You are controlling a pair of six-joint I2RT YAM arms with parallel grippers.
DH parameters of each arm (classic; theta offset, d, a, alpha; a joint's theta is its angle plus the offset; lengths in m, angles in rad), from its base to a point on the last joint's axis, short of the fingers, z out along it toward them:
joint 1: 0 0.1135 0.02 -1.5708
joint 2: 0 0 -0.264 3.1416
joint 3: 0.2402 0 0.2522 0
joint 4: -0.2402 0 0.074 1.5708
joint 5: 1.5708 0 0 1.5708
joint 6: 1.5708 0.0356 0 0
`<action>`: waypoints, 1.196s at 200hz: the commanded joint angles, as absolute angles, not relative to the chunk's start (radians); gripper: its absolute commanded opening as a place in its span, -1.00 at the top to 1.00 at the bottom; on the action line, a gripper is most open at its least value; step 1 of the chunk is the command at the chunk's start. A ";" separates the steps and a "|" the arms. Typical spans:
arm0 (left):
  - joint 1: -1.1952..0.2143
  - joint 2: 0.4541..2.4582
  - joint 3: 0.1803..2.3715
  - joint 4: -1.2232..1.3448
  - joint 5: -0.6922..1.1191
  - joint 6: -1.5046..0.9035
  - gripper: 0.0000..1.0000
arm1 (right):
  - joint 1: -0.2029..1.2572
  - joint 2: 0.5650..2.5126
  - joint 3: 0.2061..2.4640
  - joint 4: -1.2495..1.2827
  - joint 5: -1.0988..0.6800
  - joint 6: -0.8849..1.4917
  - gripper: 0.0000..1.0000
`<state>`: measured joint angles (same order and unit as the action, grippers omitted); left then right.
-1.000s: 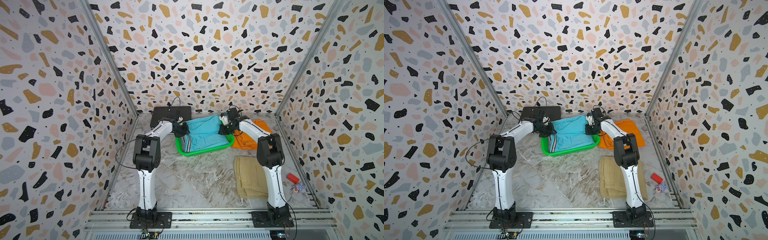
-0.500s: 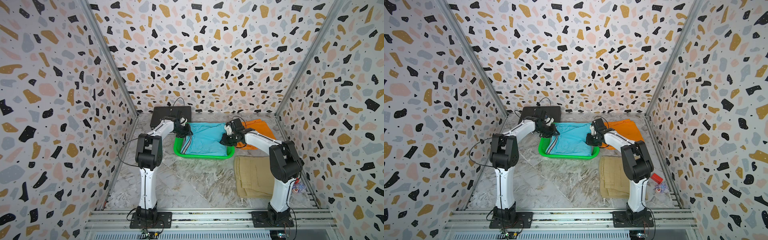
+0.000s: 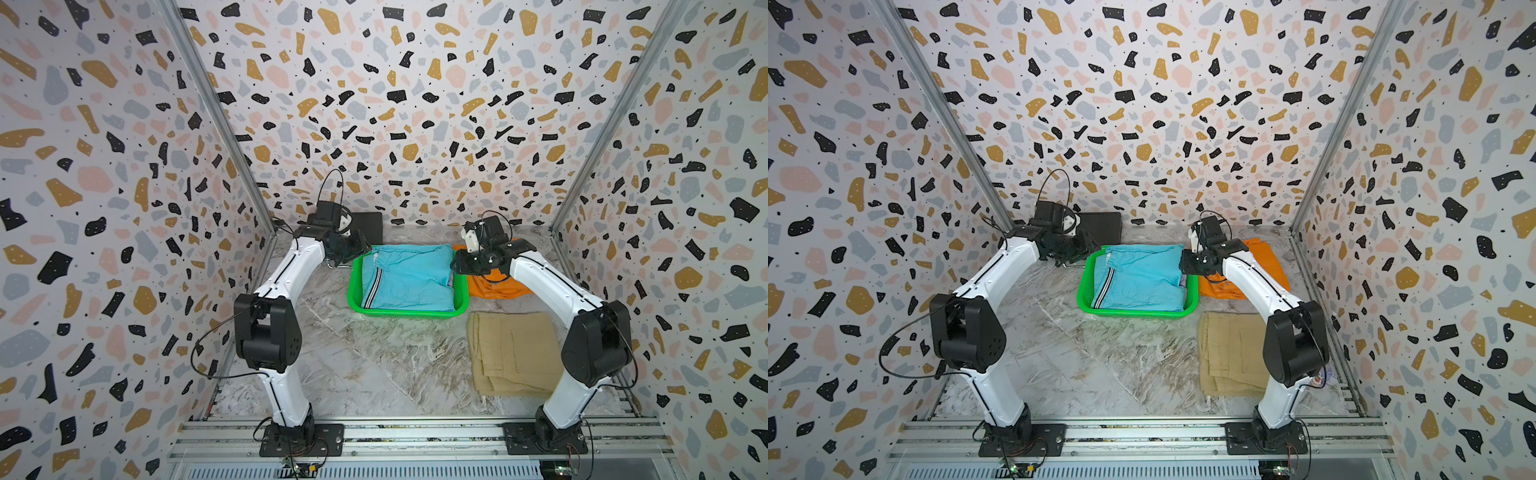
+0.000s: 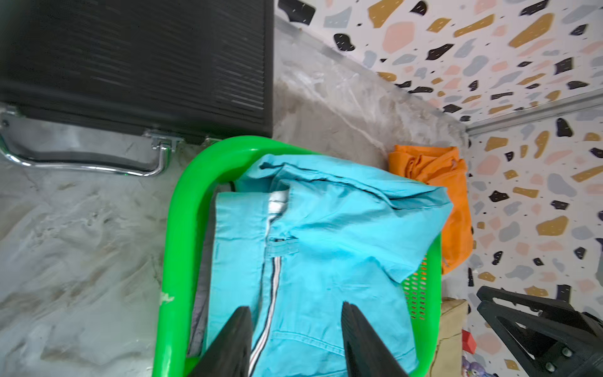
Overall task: Put the folded long pants in the basket
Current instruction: Place the long pant in the basket.
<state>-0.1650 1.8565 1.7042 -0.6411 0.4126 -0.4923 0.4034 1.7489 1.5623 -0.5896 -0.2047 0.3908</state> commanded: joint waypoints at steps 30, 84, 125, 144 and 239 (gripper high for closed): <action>-0.178 2.010 1.886 -0.655 0.507 -0.497 0.03 | 0.437 1.954 1.870 -0.690 -0.146 0.282 0.36; -0.190 2.281 2.022 -0.655 0.539 -0.495 0.04 | 0.461 2.201 2.005 -0.794 -0.065 0.298 0.48; -0.195 2.402 2.056 -0.655 0.544 -0.489 0.05 | 0.462 2.247 1.904 -0.789 -0.034 0.325 0.54; -0.195 2.417 2.031 -0.654 0.521 -0.468 0.05 | 0.461 2.229 1.856 -0.757 -0.041 0.329 0.54; -0.200 2.023 1.928 -0.661 0.468 -0.468 -0.58 | 0.449 1.918 1.840 -0.676 -0.085 0.306 -0.42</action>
